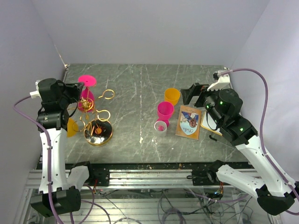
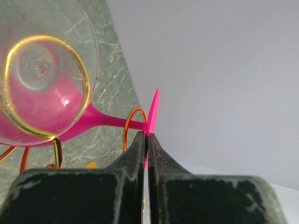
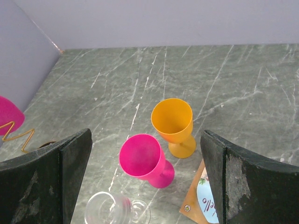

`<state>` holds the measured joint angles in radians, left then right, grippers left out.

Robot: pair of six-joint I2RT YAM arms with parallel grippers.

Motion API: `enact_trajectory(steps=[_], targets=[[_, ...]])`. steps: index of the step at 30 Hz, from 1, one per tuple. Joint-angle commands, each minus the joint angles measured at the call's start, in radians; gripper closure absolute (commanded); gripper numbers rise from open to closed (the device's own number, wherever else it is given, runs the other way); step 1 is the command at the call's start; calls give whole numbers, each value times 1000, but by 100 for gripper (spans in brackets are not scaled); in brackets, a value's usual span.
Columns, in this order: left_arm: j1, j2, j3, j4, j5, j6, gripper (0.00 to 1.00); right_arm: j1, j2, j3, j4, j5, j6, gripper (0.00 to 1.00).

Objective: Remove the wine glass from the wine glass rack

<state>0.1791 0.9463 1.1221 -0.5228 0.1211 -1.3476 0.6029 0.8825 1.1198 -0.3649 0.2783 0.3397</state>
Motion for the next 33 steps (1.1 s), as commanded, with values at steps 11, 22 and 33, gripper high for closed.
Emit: enact_trajectory(steps=[11,22,33], targets=[[8,17,-37,187,117,-13,93,5,3,-3,13,12,-7,1],[9,-47,-78,168,141,-58,93,6,21,10,6,-1,0,0],[10,-132,-141,147,108,-137,93,6,29,17,3,-8,3,0]])
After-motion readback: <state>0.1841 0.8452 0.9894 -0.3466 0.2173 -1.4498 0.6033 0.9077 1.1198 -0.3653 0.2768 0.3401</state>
